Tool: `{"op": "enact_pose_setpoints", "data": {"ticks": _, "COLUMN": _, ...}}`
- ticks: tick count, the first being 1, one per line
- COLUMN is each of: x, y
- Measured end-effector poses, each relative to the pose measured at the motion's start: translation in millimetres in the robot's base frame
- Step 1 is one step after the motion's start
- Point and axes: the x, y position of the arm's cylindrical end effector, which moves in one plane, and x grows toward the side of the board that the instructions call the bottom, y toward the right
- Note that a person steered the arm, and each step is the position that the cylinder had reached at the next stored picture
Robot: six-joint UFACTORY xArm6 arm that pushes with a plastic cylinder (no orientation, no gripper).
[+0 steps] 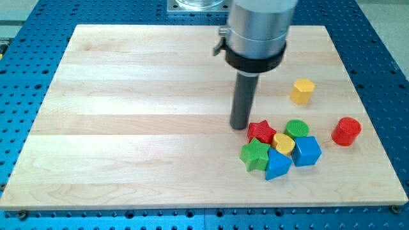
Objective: Push the stars slightly down
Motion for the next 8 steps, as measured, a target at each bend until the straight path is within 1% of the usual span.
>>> {"op": "enact_pose_setpoints", "data": {"ticks": 1, "x": 0.2, "y": -29.4}}
{"op": "enact_pose_setpoints", "data": {"ticks": 2, "x": -7.7, "y": -39.8}}
{"op": "enact_pose_setpoints", "data": {"ticks": 3, "x": -47.0, "y": -12.2}}
{"op": "enact_pose_setpoints", "data": {"ticks": 4, "x": -34.1, "y": 35.6}}
{"op": "enact_pose_setpoints", "data": {"ticks": 5, "x": -5.4, "y": 58.6}}
{"op": "enact_pose_setpoints", "data": {"ticks": 6, "x": 3.8, "y": 58.6}}
{"op": "enact_pose_setpoints", "data": {"ticks": 8, "x": 5.3, "y": 61.1}}
